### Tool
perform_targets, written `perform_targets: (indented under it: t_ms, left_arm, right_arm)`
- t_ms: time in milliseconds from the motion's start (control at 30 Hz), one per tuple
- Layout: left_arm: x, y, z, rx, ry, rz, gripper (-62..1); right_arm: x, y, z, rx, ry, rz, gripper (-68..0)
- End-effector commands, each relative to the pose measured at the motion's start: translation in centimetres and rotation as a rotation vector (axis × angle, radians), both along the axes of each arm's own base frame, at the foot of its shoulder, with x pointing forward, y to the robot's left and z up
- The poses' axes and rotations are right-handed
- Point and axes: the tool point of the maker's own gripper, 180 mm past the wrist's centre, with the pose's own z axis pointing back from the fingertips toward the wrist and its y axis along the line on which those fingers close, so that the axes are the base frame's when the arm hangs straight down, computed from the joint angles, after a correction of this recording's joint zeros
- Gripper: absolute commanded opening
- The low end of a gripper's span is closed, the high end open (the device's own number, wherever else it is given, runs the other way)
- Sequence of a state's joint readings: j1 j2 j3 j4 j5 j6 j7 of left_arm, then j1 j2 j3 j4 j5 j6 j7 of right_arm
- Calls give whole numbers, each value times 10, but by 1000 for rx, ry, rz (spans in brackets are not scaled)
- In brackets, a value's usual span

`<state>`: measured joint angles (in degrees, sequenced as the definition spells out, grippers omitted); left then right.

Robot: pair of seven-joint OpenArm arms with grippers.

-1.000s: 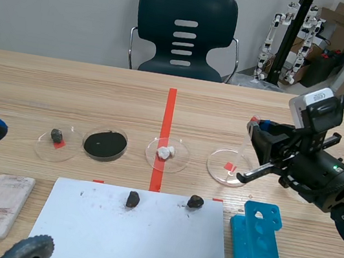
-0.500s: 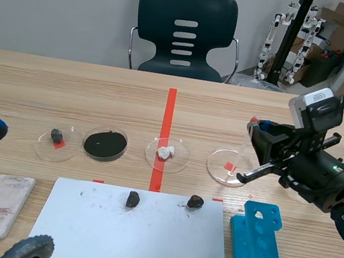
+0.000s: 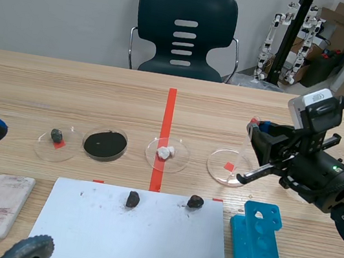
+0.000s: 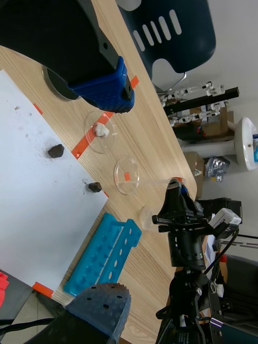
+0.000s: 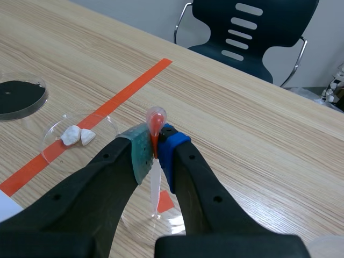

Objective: Draw acid from the petri dish

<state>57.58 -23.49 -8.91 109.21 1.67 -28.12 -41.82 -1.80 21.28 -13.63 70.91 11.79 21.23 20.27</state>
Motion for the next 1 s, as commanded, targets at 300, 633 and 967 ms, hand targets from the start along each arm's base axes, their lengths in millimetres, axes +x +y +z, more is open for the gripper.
perform_targets:
  t_ms: [300, 633, 967]
  left_arm:
    - [0, 1, 4, -21, -8, 12, 14]
    - [0, 1, 4, -21, -8, 12, 14]
    - [0, 1, 4, -21, -8, 12, 14]
  right_arm:
    - [5, 0, 9, 12, -30, -4, -616]
    - [5, 0, 9, 13, -30, -4, -607]
    - [5, 0, 10, 13, -30, -4, -607]
